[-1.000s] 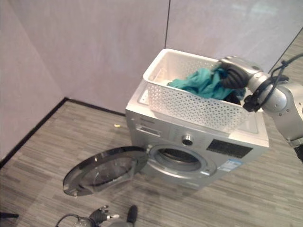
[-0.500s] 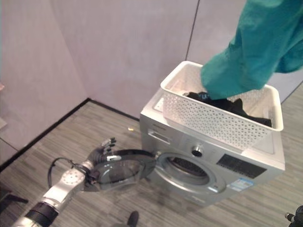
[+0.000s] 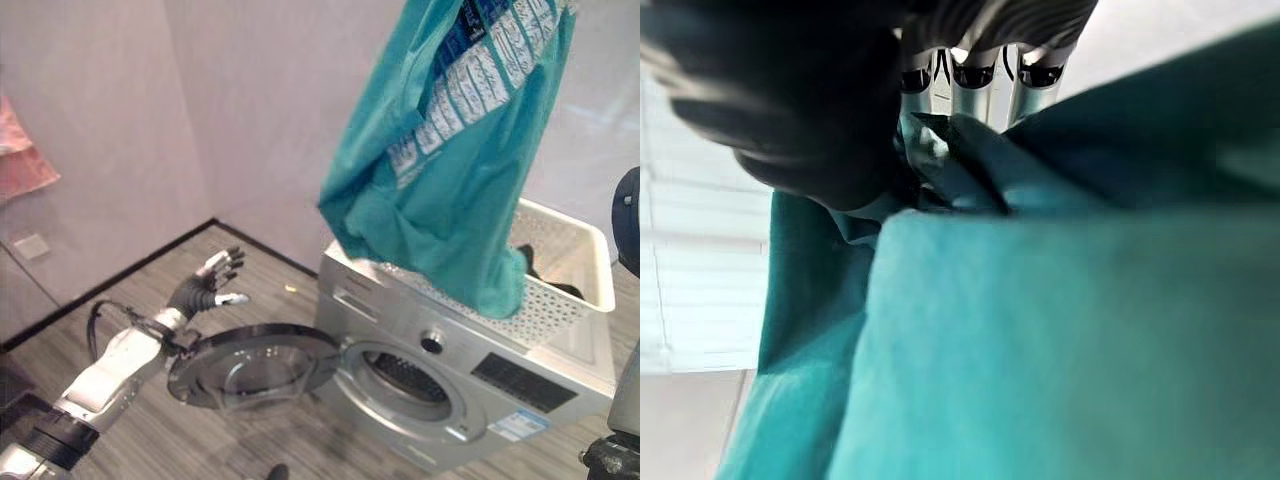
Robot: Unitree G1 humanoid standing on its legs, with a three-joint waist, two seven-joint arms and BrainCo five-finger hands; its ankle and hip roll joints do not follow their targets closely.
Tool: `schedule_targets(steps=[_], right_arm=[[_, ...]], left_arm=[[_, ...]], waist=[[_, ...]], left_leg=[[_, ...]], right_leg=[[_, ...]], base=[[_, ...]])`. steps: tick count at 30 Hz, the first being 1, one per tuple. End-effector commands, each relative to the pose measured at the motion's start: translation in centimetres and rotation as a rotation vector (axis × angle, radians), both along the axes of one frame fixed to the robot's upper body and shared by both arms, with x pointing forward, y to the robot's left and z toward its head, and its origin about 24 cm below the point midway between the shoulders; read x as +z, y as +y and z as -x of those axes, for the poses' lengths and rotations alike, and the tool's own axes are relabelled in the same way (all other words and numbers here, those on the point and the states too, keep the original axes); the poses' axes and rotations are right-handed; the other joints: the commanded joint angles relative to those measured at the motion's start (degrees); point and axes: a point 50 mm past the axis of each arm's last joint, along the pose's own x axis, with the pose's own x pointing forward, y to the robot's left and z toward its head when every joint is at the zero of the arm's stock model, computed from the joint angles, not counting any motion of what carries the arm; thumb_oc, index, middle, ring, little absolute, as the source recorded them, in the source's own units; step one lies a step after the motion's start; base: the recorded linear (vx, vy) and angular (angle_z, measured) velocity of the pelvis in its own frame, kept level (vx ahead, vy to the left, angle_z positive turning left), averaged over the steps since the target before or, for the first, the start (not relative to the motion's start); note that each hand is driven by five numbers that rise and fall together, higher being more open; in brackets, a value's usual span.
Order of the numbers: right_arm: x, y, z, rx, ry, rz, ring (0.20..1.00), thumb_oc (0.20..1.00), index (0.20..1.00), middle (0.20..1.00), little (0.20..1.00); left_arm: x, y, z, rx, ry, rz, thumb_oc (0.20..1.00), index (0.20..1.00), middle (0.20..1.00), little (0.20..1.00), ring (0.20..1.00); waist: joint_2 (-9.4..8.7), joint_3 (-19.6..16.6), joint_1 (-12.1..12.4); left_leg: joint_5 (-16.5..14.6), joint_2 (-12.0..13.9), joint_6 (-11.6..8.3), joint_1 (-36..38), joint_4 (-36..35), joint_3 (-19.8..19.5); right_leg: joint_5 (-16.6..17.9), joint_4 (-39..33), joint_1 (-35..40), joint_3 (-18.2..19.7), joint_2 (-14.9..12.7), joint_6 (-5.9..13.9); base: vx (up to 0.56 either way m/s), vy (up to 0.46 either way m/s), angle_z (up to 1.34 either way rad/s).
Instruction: Grab the laundry basket,head to the washer,open it,put in the laundry and shut it.
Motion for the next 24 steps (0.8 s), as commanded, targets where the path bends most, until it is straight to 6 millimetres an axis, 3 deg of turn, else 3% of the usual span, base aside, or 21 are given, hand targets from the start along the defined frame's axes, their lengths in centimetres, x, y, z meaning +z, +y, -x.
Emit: schedule_targets(steps=[1,2,6,9,10,19,24], right_arm=[[3.9,1.5,4.2,0.026,-0.179,0.034,0.2,0.2,0.2,0.2,0.2],[4.3,2.5,4.5,0.042,-0.19,0.064,0.2,0.2,0.2,0.2,0.2],[4.8,3.4,5.0,0.082,-0.219,0.061,0.2,0.2,0.2,0.2,0.2],[4.7,5.6,5.2,0.254,-0.255,0.025,0.2,0.2,0.2,0.2,0.2],[4.6,5.6,5.1,0.253,-0.255,0.024,0.2,0.2,0.2,0.2,0.2],[1.4,13.8,2.4,0.56,-0.141,-0.003,0.2,0.2,0.2,0.2,0.2],[1.6,15.5,3.1,0.552,-0.152,0.047,0.2,0.2,0.2,0.2,0.2]], left_arm=[[3.9,-0.9,0.1,-0.096,-0.144,0.108,1.0,1.0,1.0,1.0,1.0],[4.6,-1.3,0.4,-0.137,-0.161,0.119,1.0,1.0,1.0,1.0,1.0],[6.4,-2.2,1.0,-0.198,-0.224,0.137,1.0,1.0,1.0,1.0,1.0],[8.0,-3.7,1.0,-0.254,-0.285,0.181,1.0,1.0,1.0,1.0,1.0],[8.0,-3.8,0.9,-0.255,-0.284,0.18,1.0,1.0,1.0,1.0,1.0],[10.4,-12.2,-1.7,-0.409,-0.33,0.302,1.0,1.0,1.0,1.0,1.0],[11.8,-14.7,-1.5,-0.486,-0.349,0.35,1.0,1.0,1.0,1.0,1.0]], waist=[[-0.51,-3.92,0.99],[-0.56,-4.19,1.11],[-0.77,-4.64,1.43],[-0.77,-4.98,1.4],[-0.85,-5.01,1.42],[-1.03,-5.35,0.51],[-1.02,-5.36,0.03]], left_leg=[[0.12,3.35,-3.36,-3.0,-0.02,0.1],[0.11,3.27,-3.4,-2.99,-0.02,0.06],[0.06,3.11,-3.5,-2.89,-0.02,-0.3],[-0.03,2.97,-3.61,-2.74,-0.02,-0.57],[-0.03,2.97,-3.62,-2.73,-0.02,-0.6],[-0.07,2.63,-3.71,-2.29,-0.02,-1.02],[0.02,2.52,-3.84,-2.46,-0.02,-1.01]], right_leg=[[3.06,0.37,0.12,0.8,-1.23,1.83],[3.02,0.37,0.22,0.67,-1.25,1.86],[2.92,0.37,0.51,0.21,-1.3,1.94],[2.81,0.37,0.82,-0.17,-1.36,1.84],[2.8,0.37,0.84,-0.2,-1.35,1.84],[2.85,0.43,1.71,-0.38,-1.29,1.38],[2.97,0.37,1.51,-0.32,-1.29,1.47]], base=[[0.02,-0.001,0.05],[0.02,0.0,0.04],[0.01,-0.006,0.03],[0.02,-0.002,0.07],[0.0,-0.005,0.19],[0.0,-0.001,0.03],[0.0,0.0,0.0]])
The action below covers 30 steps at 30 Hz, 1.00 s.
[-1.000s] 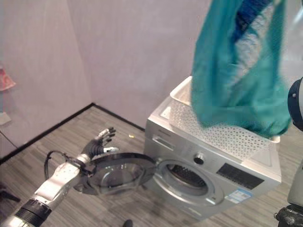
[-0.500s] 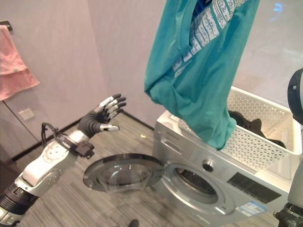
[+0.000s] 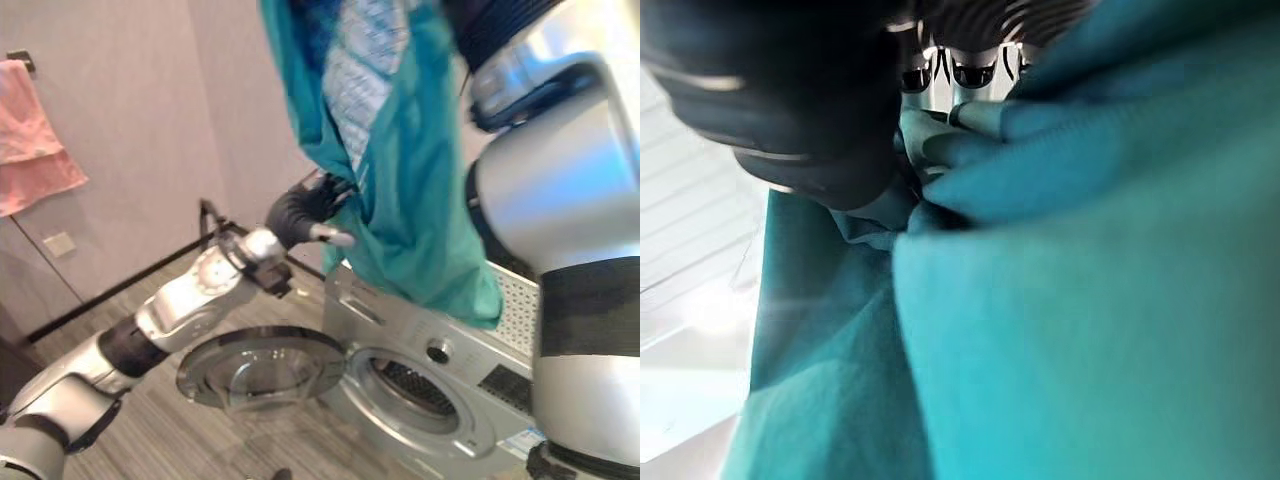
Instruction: Grab the laundry basket,head to the washer,open it,put in the laundry and shut it.
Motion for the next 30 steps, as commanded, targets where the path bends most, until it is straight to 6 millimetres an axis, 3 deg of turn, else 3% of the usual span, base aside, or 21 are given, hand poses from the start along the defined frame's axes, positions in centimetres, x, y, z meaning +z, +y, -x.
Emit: schedule_targets(steps=[1,10,17,21,25,28,30], right_arm=[[2.9,-2.2,2.0,-0.085,-0.111,-0.045,0.2,0.2,0.2,0.2,0.2],[2.2,-3.2,0.7,-0.101,-0.055,-0.072,0.2,0.2,0.2,0.2,0.2],[-1.1,-0.9,-1.7,0.044,0.094,-0.088,0.2,0.2,0.2,0.2,0.2],[-2.8,-0.9,-2.6,0.078,0.134,-0.082,0.2,0.2,0.2,0.2,0.2],[-5.0,-1.2,-3.3,0.132,0.164,-0.091,0.2,0.2,0.2,0.2,0.2],[-6.0,-1.7,-2.5,0.187,0.111,-0.075,0.2,0.2,0.2,0.2,0.2],[-6.7,-3.0,-1.4,0.229,0.042,-0.08,0.2,0.2,0.2,0.2,0.2]], left_arm=[[0.9,1.5,-0.6,0.048,-0.007,0.109,1.0,1.0,1.0,1.0,1.0],[2.3,-1.3,1.8,-0.148,-0.003,0.159,1.0,1.0,1.0,1.0,1.0],[4.3,-3.5,3.8,-0.333,0.062,0.31,1.0,1.0,1.0,1.0,1.0],[3.6,-3.4,4.7,-0.443,0.173,0.376,1.0,1.0,1.0,1.0,1.0],[2.2,-1.9,4.9,-0.48,0.291,0.465,1.0,1.0,1.0,1.0,1.0],[1.4,0.0,4.9,-0.45,0.34,0.562,1.0,1.0,1.0,1.0,1.0],[0.3,1.2,5.0,-0.399,0.37,0.596,1.0,1.0,1.0,1.0,1.0]], waist=[[-0.64,-4.28,0.86],[0.03,-4.17,0.1],[1.09,-3.55,-1.41],[1.76,-3.3,-2.26],[2.44,-2.73,-3.29],[2.68,-2.1,-4.0],[2.97,-1.42,-4.45]], left_leg=[[0.14,2.94,-3.6,-2.31,-0.82,0.83],[0.01,3.01,-3.5,-2.26,-0.82,1.27],[0.34,3.16,-3.13,-2.2,-0.82,2.14],[0.06,3.46,-2.91,-1.85,-0.82,3.04],[-0.21,3.84,-2.63,-1.44,-0.82,4.21],[-0.38,4.18,-2.39,-1.25,-0.82,4.92],[-0.42,4.31,-2.16,-1.24,-0.82,5.29]], right_leg=[[4.0,-0.1,0.5,1.44,-1.69,1.74],[4.23,-0.1,0.21,2.1,-1.75,1.74],[4.9,-0.1,-0.28,3.02,-1.91,1.53],[5.02,-0.1,-0.5,4.05,-1.97,1.42],[5.01,-0.1,-0.87,5.42,-1.99,1.25],[5.07,-0.1,-1.23,6.42,-1.92,1.16],[5.01,-0.1,-1.43,6.95,-1.88,1.1]], base=[[0.0,0.0,0.0],[0.0,0.0,0.0],[-0.02,0.008,-0.01],[-0.03,0.013,-0.11],[-0.03,0.014,-0.21],[-0.02,0.001,-0.17],[-0.01,0.001,-0.07]])
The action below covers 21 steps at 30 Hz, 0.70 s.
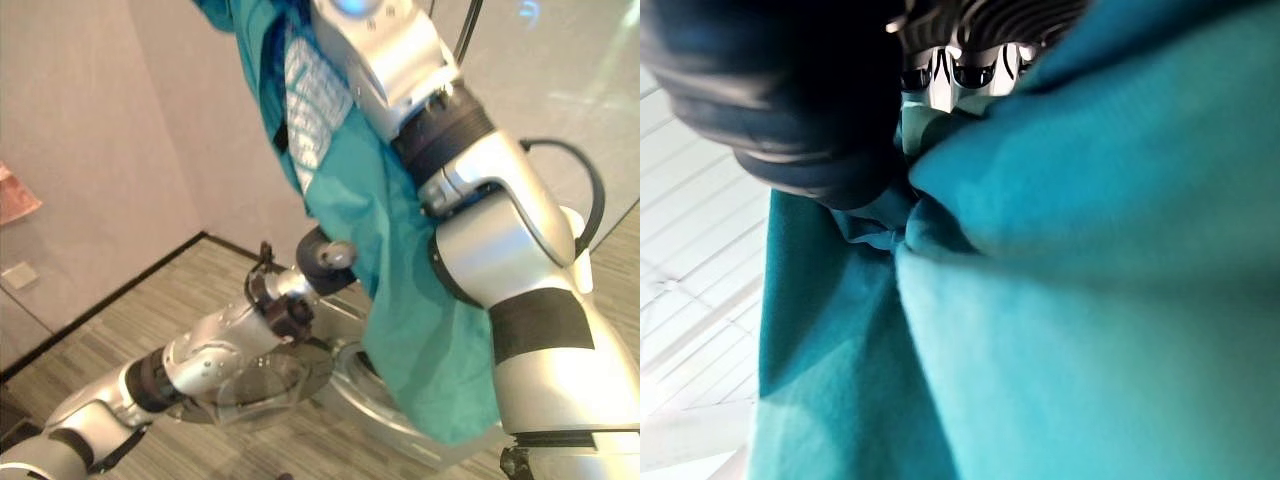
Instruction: Grab the laundry basket,head to the washer,open it,put in the laundry and shut it.
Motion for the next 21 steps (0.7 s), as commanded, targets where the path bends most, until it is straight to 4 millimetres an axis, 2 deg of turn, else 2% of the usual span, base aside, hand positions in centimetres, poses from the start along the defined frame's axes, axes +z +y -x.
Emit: schedule_targets(steps=[1,6,7,13,17,21], right_arm=[[2.7,-2.0,2.6,-0.001,-0.2,-0.041,0.2,0.2,0.2,0.2,0.2],[1.7,-4.3,4.6,0.003,-0.311,-0.062,0.2,0.2,0.2,0.2,0.2],[1.2,-5.1,5.7,0.033,-0.354,-0.058,0.2,0.2,0.2,0.2,0.2],[-1.0,-5.9,7.5,0.172,-0.359,-0.083,0.2,0.2,0.2,0.2,0.2],[-3.1,-7.1,8.2,0.241,-0.317,-0.039,0.2,0.2,0.2,0.2,0.2],[-4.4,-7.8,8.2,0.237,-0.285,-0.004,0.2,0.2,0.2,0.2,0.2]], left_arm=[[2.3,2.5,-0.6,0.092,-0.054,0.182,1.0,1.0,1.0,1.0,1.0],[0.8,3.8,-0.6,0.15,-0.009,0.149,1.0,1.0,1.0,1.0,1.0],[0.3,4.3,-0.5,0.17,0.001,0.137,1.0,1.0,1.0,1.0,1.0],[-0.9,4.9,-0.6,0.207,0.046,0.101,1.0,1.0,1.0,1.0,1.0],[-1.0,5.4,-0.5,0.226,0.045,0.092,1.0,1.0,1.0,1.0,1.0],[-0.7,5.4,-0.5,0.228,0.033,0.106,1.0,1.0,1.0,1.0,1.0]], waist=[[-0.56,-1.62,-0.21],[-0.26,-0.47,-0.74],[-0.1,0.05,-1.09],[0.37,0.54,-2.12],[0.74,0.74,-3.45],[0.86,0.68,-3.86]], left_leg=[[0.27,3.67,-2.99,-1.54,-0.88,1.45],[0.31,3.88,-2.73,-1.48,-0.88,1.93],[0.32,4.03,-2.69,-1.57,-0.88,2.26],[0.18,4.45,-2.52,-1.43,-0.88,3.19],[-0.02,4.66,-2.39,-1.19,-0.88,4.06],[-0.15,4.77,-2.36,-1.1,-0.88,4.51]], right_leg=[[4.17,-0.13,0.05,2.88,-1.1,0.98],[4.49,-0.13,-0.67,3.58,-1.09,0.92],[4.62,-0.13,-0.98,3.92,-1.12,0.95],[4.88,-0.12,-1.55,5.26,-1.14,0.98],[5.18,-0.11,-1.96,6.05,-1.24,1.11],[5.34,-0.13,-2.2,6.6,-1.29,1.23]], base=[[-0.01,-0.006,-0.08],[-0.01,-0.005,-0.08],[-0.02,-0.007,-0.05],[-0.01,-0.003,-0.11],[0.0,0.001,-0.05],[0.0,0.003,-0.15]])
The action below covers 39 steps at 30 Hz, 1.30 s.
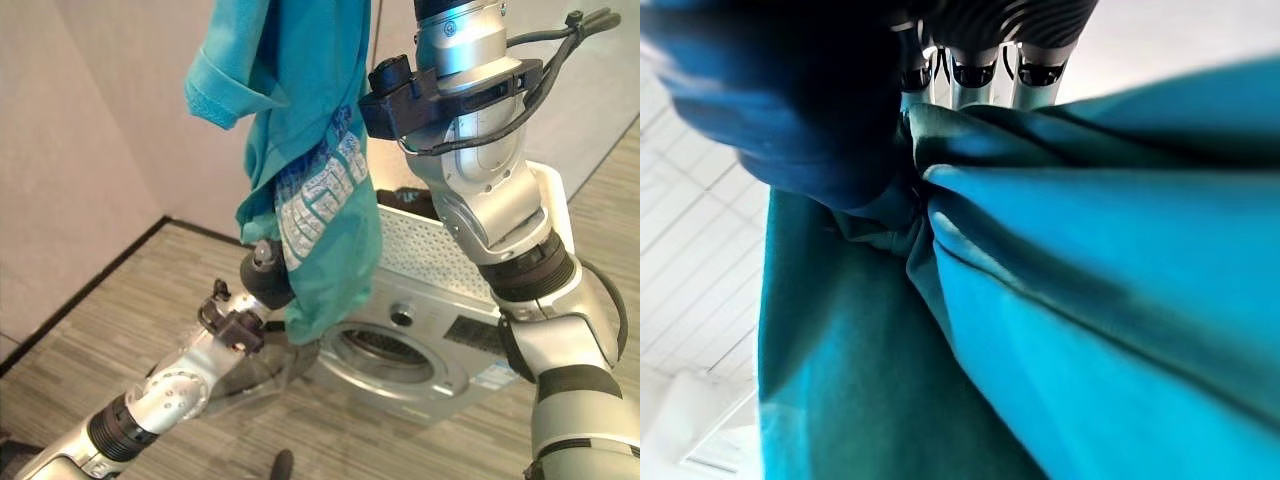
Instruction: Grab the laundry basket,head to the washer,open it,put in the laundry and shut it.
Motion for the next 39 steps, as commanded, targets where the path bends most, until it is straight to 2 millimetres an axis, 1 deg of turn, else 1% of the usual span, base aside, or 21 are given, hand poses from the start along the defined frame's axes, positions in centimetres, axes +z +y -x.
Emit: schedule_targets(steps=[1,5,6,8,11,12,13,16,18,20,21,22,24,25,26,27,28,32,36,39], right_arm=[[-0.6,-1.3,-0.6,0.007,0.043,0.002,0.2,0.2,0.2,0.2,0.2],[-2.5,-1.8,-0.7,0.004,0.09,0.071,0.2,0.2,0.2,0.2,0.2],[-3.1,-2.1,-0.8,0.004,0.11,0.072,0.2,0.2,0.2,0.2,0.2],[-3.7,-2.6,-0.8,0.0,0.126,0.065,0.2,0.2,0.2,0.2,0.2],[-5.3,-3.0,-0.8,0.004,0.171,0.082,0.2,0.2,0.2,0.2,0.2],[-5.3,-3.1,-0.8,0.003,0.172,0.082,0.2,0.2,0.2,0.2,0.2],[-5.5,-3.2,-1.0,-0.009,0.183,0.087,0.2,0.2,0.2,0.2,0.2],[-5.8,-3.1,-1.2,-0.03,0.195,0.11,0.2,0.2,0.2,0.2,0.2],[-6.5,-3.0,-1.7,-0.036,0.229,0.135,0.2,0.2,0.2,0.2,0.2],[-6.8,-3.1,-1.8,-0.044,0.24,0.19,0.2,0.2,0.2,0.2,0.2],[-7.3,-3.3,-1.8,-0.041,0.259,0.263,0.2,0.2,0.2,0.2,0.2],[-7.4,-3.4,-1.7,-0.046,0.259,0.3,0.247,0.247,0.247,0.247,0.247],[-7.7,-3.3,-1.6,-0.045,0.271,0.401,0.583,0.583,0.583,0.583,0.583],[-7.9,-3.2,-1.5,-0.053,0.278,0.481,1.0,1.0,1.0,1.0,1.0],[-7.9,-3.2,-1.4,-0.061,0.276,0.539,1.0,1.0,1.0,1.0,1.0],[-7.8,-3.2,-1.4,-0.06,0.276,0.54,1.0,1.0,1.0,1.0,1.0],[-7.5,-3.3,-1.3,-0.103,0.259,0.607,1.0,1.0,1.0,1.0,1.0],[-6.9,-3.8,-1.3,-0.145,0.23,0.581,1.0,1.0,1.0,1.0,1.0],[-5.2,-6.0,-0.7,-0.255,0.168,0.506,1.0,1.0,1.0,1.0,1.0],[-4.2,-7.8,0.4,-0.304,0.126,0.45,1.0,1.0,1.0,1.0,1.0]], left_arm=[[2.2,0.9,-0.2,0.058,-0.112,0.082,1.0,1.0,1.0,1.0,1.0],[3.0,0.8,-0.1,0.054,-0.141,0.125,1.0,1.0,1.0,1.0,1.0],[3.5,0.9,-0.1,0.057,-0.16,0.143,1.0,1.0,1.0,1.0,1.0],[3.7,0.8,0.0,0.056,-0.169,0.16,1.0,1.0,1.0,1.0,1.0],[4.3,0.9,0.0,0.067,-0.188,0.189,1.0,1.0,1.0,1.0,1.0],[4.3,0.9,0.0,0.067,-0.188,0.189,1.0,1.0,1.0,1.0,1.0],[4.2,0.8,0.0,0.067,-0.185,0.186,0.2,0.2,0.2,0.2,0.2],[4.3,0.9,0.0,0.081,-0.184,0.211,0.2,0.2,0.2,0.2,0.2],[4.4,0.9,0.1,0.082,-0.19,0.213,0.2,0.2,0.2,0.2,0.2],[4.3,1.0,0.2,0.079,-0.199,0.202,0.2,0.2,0.2,0.2,0.2],[4.1,1.2,0.3,0.077,-0.205,0.192,0.2,0.2,0.2,0.2,0.2],[4.0,1.2,0.4,0.072,-0.205,0.189,0.2,0.2,0.2,0.2,0.2],[3.8,1.1,0.5,0.057,-0.205,0.177,0.2,0.2,0.2,0.2,0.2],[3.6,1.1,0.6,0.052,-0.205,0.17,0.2,0.2,0.2,0.2,0.2],[3.5,1.1,0.7,0.043,-0.205,0.164,0.2,0.2,0.2,0.2,0.2],[3.5,1.1,0.7,0.043,-0.206,0.166,0.2,0.2,0.2,0.2,0.2],[3.3,0.8,0.8,0.024,-0.198,0.165,0.2,0.2,0.2,0.2,0.2],[3.6,1.1,0.7,0.051,-0.219,0.172,0.2,0.2,0.2,0.2,0.2],[3.6,2.6,0.2,0.142,-0.235,0.171,0.2,0.2,0.2,0.2,0.2],[3.5,4.1,0.0,0.214,-0.242,0.175,0.2,0.2,0.2,0.2,0.2]], waist=[[0.77,-5.24,-1.03],[0.94,-5.21,-1.47],[1.0,-5.16,-1.66],[0.95,-5.18,-1.76],[0.98,-4.97,-2.12],[0.96,-4.98,-2.09],[0.96,-4.97,-2.08],[0.89,-4.85,-1.98],[0.82,-4.67,-1.84],[0.63,-4.57,-1.78],[0.37,-4.55,-1.69],[0.2,-4.57,-1.7],[-0.06,-4.58,-1.61],[-0.36,-4.59,-1.59],[-0.51,-4.64,-1.59],[-0.4,-4.61,-1.62],[-0.53,-4.66,-1.81],[-0.54,-4.64,-1.74],[-0.47,-4.71,-2.11],[-0.44,-4.76,-2.35]], left_leg=[[-0.02,3.81,-2.68,-2.12,-0.03,0.69],[-0.16,3.96,-2.67,-1.91,-0.03,1.07],[-0.23,3.92,-2.64,-1.89,-0.03,1.1],[-0.35,3.96,-2.58,-1.77,-0.03,1.26],[-0.51,3.88,-2.43,-1.57,-0.03,1.42],[-0.51,3.88,-2.43,-1.56,-0.03,1.43],[-0.6,3.85,-2.37,-1.49,-0.03,1.43],[-0.82,3.81,-2.1,-1.15,-0.03,1.65],[-0.94,3.77,-1.91,-0.91,-0.03,1.78],[-1.01,3.65,-1.77,-0.79,-0.03,1.82],[-1.06,3.55,-1.72,-0.66,-0.03,1.85],[-1.1,3.49,-1.7,-0.63,-0.03,1.81],[-1.13,3.34,-1.69,-0.62,-0.03,1.72],[-1.05,3.28,-1.69,-0.64,-0.03,1.7],[-1.1,3.23,-1.68,-0.67,-0.03,1.7],[-1.1,3.23,-1.68,-0.66,-0.03,1.7],[-1.12,3.14,-1.67,-0.7,-0.03,1.7],[-1.26,2.98,-1.54,-0.85,-0.03,1.74],[-1.44,2.96,-1.47,-1.0,-0.03,2.05],[-1.59,2.98,-1.44,-1.22,-0.03,2.18]], right_leg=[[4.52,-0.13,-1.43,2.69,-1.16,1.45],[4.73,-0.13,-1.75,3.11,-1.31,1.65],[4.74,-0.13,-1.8,3.17,-1.36,1.66],[4.74,-0.13,-1.73,3.33,-1.37,1.66],[4.76,-0.12,-1.63,3.52,-1.43,1.67],[4.76,-0.12,-1.62,3.53,-1.43,1.67],[4.78,-0.11,-1.56,3.5,-1.49,1.73],[4.94,-0.1,-1.59,3.79,-1.73,1.88],[4.97,-0.07,-1.53,3.94,-1.8,1.98],[5.0,-0.07,-1.47,4.09,-1.87,2.07],[5.02,-0.05,-1.38,4.03,-1.91,2.13],[5.03,-0.03,-1.35,4.03,-1.92,2.16],[5.01,-0.02,-1.29,3.88,-1.93,2.24],[5.04,-0.01,-1.3,3.81,-1.94,2.28],[5.05,-0.02,-1.3,3.71,-1.98,2.36],[5.05,-0.02,-1.29,3.7,-1.98,2.37],[5.11,-0.03,-1.31,3.61,-2.06,2.52],[5.23,-0.07,-1.43,3.51,-2.27,2.76],[5.44,-0.13,-1.87,3.9,-2.49,2.93],[5.46,-0.13,-2.33,4.24,-2.56,2.96]], base=[[-0.01,0.005,-0.13],[0.0,0.006,-0.09],[0.01,0.006,-0.03],[0.0,0.0,0.0],[0.0,0.001,-0.01],[0.0,0.0,0.0],[0.0,0.0,0.0],[0.0,0.004,-0.01],[0.0,0.013,-0.06],[0.0,0.013,-0.07],[0.01,0.011,-0.04],[0.0,0.0,0.0],[0.0,0.0,0.0],[0.0,0.0,0.0],[0.0,0.0,0.0],[0.0,0.0,0.0],[0.0,0.0,0.0],[0.0,0.008,0.0],[0.0,0.0,0.0],[0.0,0.003,-0.02]])
